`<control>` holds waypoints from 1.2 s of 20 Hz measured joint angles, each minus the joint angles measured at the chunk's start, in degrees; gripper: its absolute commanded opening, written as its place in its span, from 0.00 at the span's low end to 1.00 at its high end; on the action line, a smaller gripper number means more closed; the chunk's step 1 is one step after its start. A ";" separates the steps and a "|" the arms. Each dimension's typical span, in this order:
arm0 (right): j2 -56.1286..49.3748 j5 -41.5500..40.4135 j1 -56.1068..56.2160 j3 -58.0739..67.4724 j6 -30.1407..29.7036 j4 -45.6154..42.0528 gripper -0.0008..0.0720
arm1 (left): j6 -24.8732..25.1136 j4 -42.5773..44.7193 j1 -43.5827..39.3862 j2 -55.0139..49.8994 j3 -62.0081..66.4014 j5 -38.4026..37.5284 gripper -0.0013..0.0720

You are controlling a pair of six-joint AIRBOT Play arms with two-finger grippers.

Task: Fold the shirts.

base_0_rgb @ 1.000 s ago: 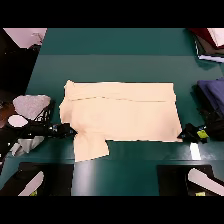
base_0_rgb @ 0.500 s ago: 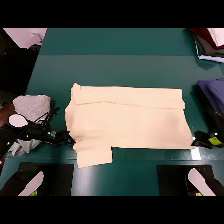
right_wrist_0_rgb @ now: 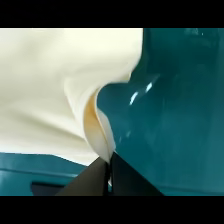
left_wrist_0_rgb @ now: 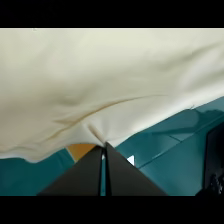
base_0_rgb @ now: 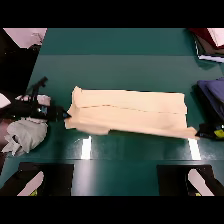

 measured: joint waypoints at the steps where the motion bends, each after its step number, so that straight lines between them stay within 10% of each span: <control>1: -2.03 -0.90 1.09 1.97 0.22 0.90 0.03 | 0.07 0.00 0.00 -1.57 1.92 1.36 0.06; 16: -30.12 -9.18 8.41 29.81 5.01 3.72 0.06 | 3.87 -0.74 -4.39 -28.13 17.44 18.88 0.07; 18: -32.37 -10.27 8.70 32.24 5.55 3.34 0.60 | 4.24 -0.66 -4.46 -28.83 17.75 20.55 0.83; 24: -36.26 -12.00 5.14 36.81 5.81 12.83 0.64 | 3.10 -0.85 -4.46 -29.35 21.94 20.20 0.85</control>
